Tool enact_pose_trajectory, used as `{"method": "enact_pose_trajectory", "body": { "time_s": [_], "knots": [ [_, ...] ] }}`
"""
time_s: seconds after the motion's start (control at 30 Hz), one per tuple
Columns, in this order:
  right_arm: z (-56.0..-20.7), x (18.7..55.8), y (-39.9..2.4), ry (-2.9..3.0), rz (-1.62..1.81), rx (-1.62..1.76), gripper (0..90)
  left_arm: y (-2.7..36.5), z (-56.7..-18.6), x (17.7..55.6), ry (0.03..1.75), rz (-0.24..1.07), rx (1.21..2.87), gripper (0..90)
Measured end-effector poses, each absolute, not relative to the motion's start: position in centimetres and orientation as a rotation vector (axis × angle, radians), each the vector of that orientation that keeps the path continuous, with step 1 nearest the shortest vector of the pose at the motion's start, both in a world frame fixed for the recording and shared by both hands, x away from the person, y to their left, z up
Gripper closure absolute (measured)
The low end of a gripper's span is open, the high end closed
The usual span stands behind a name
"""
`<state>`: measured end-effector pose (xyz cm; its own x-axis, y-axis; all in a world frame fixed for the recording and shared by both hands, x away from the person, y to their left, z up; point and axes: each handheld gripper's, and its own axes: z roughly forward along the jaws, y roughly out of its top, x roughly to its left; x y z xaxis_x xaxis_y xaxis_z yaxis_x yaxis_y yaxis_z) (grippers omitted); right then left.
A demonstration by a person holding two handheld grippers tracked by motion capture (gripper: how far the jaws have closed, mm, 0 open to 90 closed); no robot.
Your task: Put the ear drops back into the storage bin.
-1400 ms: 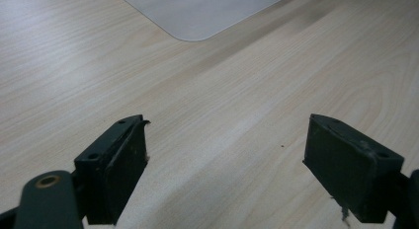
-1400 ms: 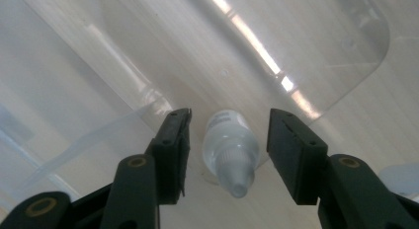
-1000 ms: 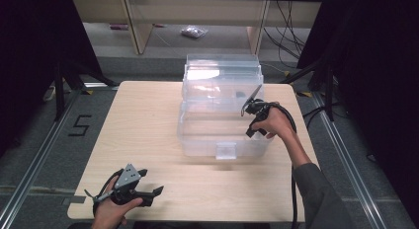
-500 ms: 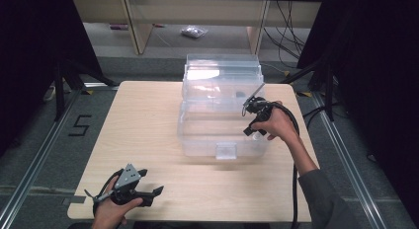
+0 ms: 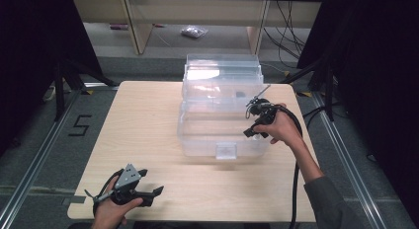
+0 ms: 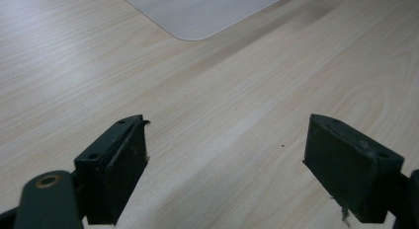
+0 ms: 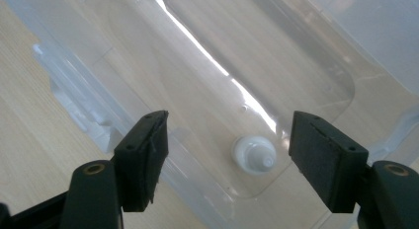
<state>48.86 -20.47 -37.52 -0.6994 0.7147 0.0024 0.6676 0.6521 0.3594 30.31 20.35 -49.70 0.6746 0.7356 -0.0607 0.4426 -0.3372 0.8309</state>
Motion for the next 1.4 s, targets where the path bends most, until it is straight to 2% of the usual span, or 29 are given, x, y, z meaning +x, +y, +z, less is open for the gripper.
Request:
{"method": "enact_pose_trajectory", "body": {
  "time_s": [0.57, 1.4],
  "knots": [
    [-37.3, 47.6, -20.7, 2.699, 0.597, 1.102, 24.7, 20.4, -49.7, 30.3, 0.912, 0.406, 1.985, 16.0],
    [-36.7, 44.6, -20.6, 2.691, 0.725, 1.02, 24.3, 20.4, -49.7, 30.3, 0.913, 0.407, 1.985, 16.1]
  ]
}}
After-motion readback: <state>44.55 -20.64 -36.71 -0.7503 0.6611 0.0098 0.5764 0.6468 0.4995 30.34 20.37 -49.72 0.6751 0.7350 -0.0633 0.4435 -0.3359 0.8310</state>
